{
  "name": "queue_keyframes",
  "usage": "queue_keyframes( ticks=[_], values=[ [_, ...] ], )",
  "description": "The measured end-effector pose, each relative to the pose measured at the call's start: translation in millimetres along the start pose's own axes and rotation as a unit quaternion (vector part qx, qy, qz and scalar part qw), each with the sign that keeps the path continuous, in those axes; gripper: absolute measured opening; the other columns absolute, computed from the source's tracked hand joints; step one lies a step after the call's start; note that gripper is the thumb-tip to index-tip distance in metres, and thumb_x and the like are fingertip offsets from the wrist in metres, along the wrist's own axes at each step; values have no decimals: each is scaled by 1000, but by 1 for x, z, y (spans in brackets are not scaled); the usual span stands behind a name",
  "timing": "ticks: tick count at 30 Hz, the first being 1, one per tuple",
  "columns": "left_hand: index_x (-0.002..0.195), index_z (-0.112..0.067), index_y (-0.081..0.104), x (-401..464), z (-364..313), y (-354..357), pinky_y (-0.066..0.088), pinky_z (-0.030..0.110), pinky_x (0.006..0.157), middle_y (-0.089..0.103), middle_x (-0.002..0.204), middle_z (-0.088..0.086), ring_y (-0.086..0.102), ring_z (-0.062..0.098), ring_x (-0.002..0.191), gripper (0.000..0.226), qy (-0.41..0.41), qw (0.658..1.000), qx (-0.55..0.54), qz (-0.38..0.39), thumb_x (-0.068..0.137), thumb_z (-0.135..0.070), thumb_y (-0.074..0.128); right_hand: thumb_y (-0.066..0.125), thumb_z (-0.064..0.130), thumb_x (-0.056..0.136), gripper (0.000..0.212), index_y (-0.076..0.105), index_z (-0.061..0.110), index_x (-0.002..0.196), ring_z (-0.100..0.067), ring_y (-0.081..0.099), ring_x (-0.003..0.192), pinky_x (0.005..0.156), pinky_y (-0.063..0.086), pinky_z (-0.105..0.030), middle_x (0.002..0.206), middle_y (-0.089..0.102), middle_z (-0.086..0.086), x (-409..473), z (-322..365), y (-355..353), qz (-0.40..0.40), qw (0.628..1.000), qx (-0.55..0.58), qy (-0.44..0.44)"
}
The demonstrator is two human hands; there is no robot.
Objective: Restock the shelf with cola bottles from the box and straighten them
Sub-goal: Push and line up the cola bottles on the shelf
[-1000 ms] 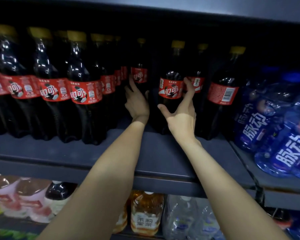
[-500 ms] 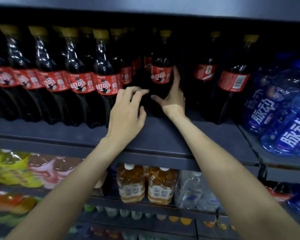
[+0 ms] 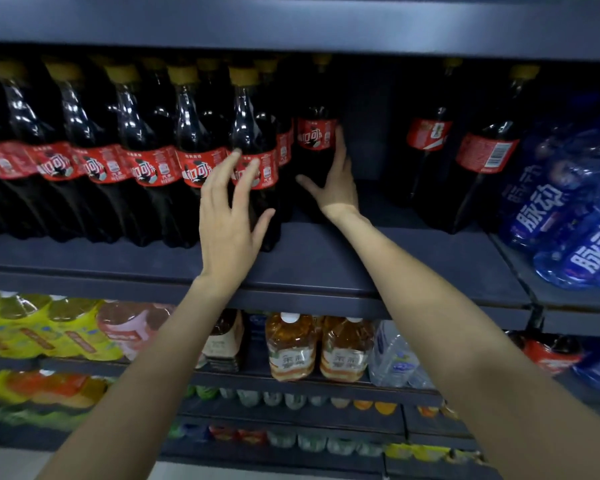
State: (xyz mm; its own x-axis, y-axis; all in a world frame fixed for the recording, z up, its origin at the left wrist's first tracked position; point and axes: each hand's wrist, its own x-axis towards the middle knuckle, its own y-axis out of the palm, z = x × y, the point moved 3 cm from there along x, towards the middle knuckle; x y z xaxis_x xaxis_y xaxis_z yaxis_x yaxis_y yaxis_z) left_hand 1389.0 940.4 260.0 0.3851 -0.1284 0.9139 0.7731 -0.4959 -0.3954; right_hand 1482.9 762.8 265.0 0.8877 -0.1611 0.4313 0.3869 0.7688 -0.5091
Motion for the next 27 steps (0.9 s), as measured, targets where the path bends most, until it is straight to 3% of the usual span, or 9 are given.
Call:
queue_keyframes(
  ticks=[2, 5, 8, 10, 13, 15, 20, 24, 27],
  values=[
    [143, -4, 31, 0, -8, 1, 22, 26, 116, 27, 146, 15, 28, 28, 134, 72, -65, 997, -36, -6, 82, -15, 70, 65, 34, 85, 83, 14, 25, 150, -32, 37, 130, 103, 37, -43, 144, 36, -16, -16, -4, -21, -35, 999, -24, -30],
    [145, -5, 27, -1, -19, 4, 19, 8, 108, 30, 145, 22, 29, 30, 133, 82, -169, 983, -74, -10, 80, -18, 74, 58, 21, 86, 48, 49, 9, 131, -33, 48, 114, 96, 41, -41, 123, 54, -17, -51, -20, -75, -225, 965, -107, -81],
    [148, -11, 23, -1, -24, 8, 44, 28, 96, 32, 145, 18, 33, 32, 133, 86, -226, 972, -63, -5, 79, -21, 74, 58, 21, 84, 44, 50, -5, 119, -41, 45, 112, 96, 37, -46, 120, 50, -26, -77, -45, -122, -360, 922, -142, 0],
    [148, -13, 23, -1, -26, 8, 50, 35, 88, 33, 144, 17, 34, 31, 132, 85, -233, 971, -57, -4, 80, -20, 74, 61, 18, 82, 65, 33, -6, 136, -43, 32, 127, 108, 23, -40, 138, 33, -30, -74, -57, -141, -337, 933, -101, 73],
    [149, -14, 22, -2, -26, 8, 50, 34, 86, 31, 146, 15, 32, 32, 134, 84, -235, 970, -61, 3, 82, -20, 72, 67, 4, 70, 97, 8, 4, 148, -32, 18, 140, 113, 11, -27, 152, 13, -22, -50, -75, -158, -267, 961, 36, 64],
    [149, -15, 22, -3, -26, 10, 47, 30, 87, 30, 147, 14, 29, 31, 136, 83, -244, 968, -63, 4, 83, -21, 71, 67, 0, 70, 107, -3, 13, 150, -25, 19, 142, 117, 14, -33, 156, 13, -15, -39, -87, -160, -190, 972, 109, 86],
    [149, -14, 21, -4, -27, 12, 48, 31, 87, 29, 148, 14, 21, 20, 132, 81, -246, 967, -65, 3, 84, -21, 69, 78, 2, 70, 101, 13, 12, 146, -18, 51, 120, 104, 40, -28, 129, 53, -5, -44, -92, -167, -118, 984, 76, 109],
    [149, -10, 20, -8, -24, 15, 53, 42, 87, 28, 148, 19, 23, 24, 129, 76, -233, 971, -50, 17, 89, -25, 64, 88, 17, 60, 102, 25, 20, 140, -18, 58, 112, 97, 41, -25, 116, 61, -1, -64, -54, -125, -93, 986, 95, 98],
    [149, -9, 19, -8, -21, 15, 53, 43, 87, 29, 147, 21, 24, 25, 127, 76, -221, 974, -35, 28, 89, -27, 63, 88, 29, 59, 106, 23, 26, 142, -26, 58, 114, 92, 42, -32, 124, 61, -5, -67, -17, -80, -116, 986, 58, 107]
  ],
)
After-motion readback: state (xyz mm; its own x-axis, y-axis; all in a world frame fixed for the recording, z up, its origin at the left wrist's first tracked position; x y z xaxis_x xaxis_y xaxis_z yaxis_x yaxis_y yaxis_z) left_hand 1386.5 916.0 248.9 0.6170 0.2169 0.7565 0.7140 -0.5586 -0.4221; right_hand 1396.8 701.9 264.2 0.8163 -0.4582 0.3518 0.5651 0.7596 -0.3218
